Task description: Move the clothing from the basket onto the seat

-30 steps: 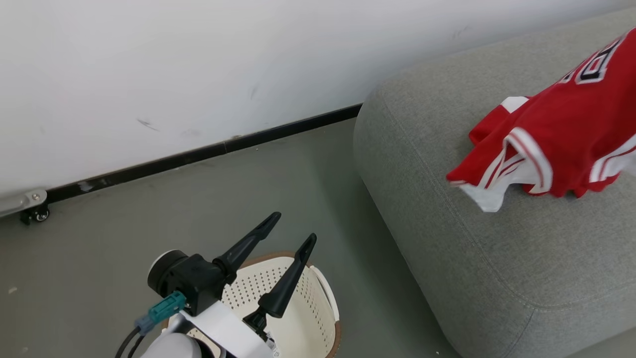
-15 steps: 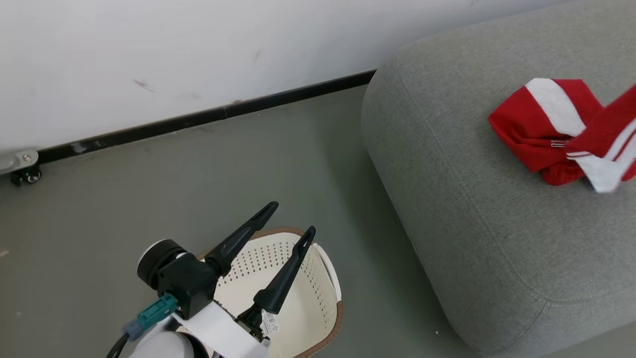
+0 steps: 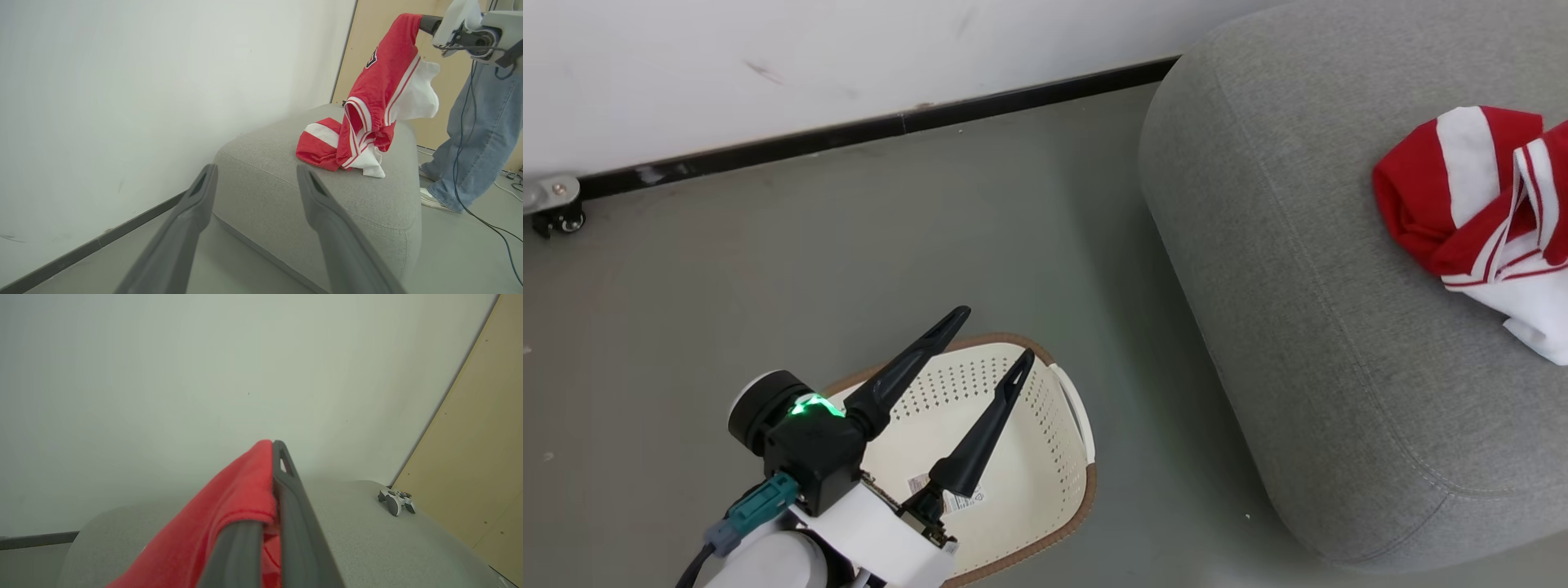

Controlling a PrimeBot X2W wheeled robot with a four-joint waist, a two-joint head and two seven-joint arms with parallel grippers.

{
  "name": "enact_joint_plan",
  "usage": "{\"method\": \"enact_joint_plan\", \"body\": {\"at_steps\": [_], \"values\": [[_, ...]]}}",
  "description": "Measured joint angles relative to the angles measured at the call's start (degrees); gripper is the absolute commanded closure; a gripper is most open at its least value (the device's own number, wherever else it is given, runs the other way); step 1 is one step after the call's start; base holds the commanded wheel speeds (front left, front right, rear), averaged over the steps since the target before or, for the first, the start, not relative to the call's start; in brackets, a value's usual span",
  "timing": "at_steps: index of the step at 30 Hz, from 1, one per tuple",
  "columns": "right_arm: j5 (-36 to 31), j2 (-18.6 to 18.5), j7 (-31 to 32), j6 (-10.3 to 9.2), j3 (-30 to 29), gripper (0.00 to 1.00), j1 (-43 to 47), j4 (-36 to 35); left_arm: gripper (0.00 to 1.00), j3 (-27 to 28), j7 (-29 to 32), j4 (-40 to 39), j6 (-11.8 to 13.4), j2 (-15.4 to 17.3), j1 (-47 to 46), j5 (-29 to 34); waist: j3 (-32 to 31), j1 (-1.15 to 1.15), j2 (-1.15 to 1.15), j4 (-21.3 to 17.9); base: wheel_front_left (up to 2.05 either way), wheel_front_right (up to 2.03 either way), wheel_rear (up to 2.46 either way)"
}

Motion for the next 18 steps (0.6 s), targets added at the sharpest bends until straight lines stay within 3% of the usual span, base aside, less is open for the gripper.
{"method": "enact_joint_plan", "body": {"at_steps": [18], "values": [[-3.6,4.9,-1.4,0.00,-1.7,1.00,2.8,11.2,0.00,0.7,1.5,-2.2,0.7,1.0,-2.4,0.5,5.4,0.00,0.00,3.3,0.00,0.00,0.00]]}}
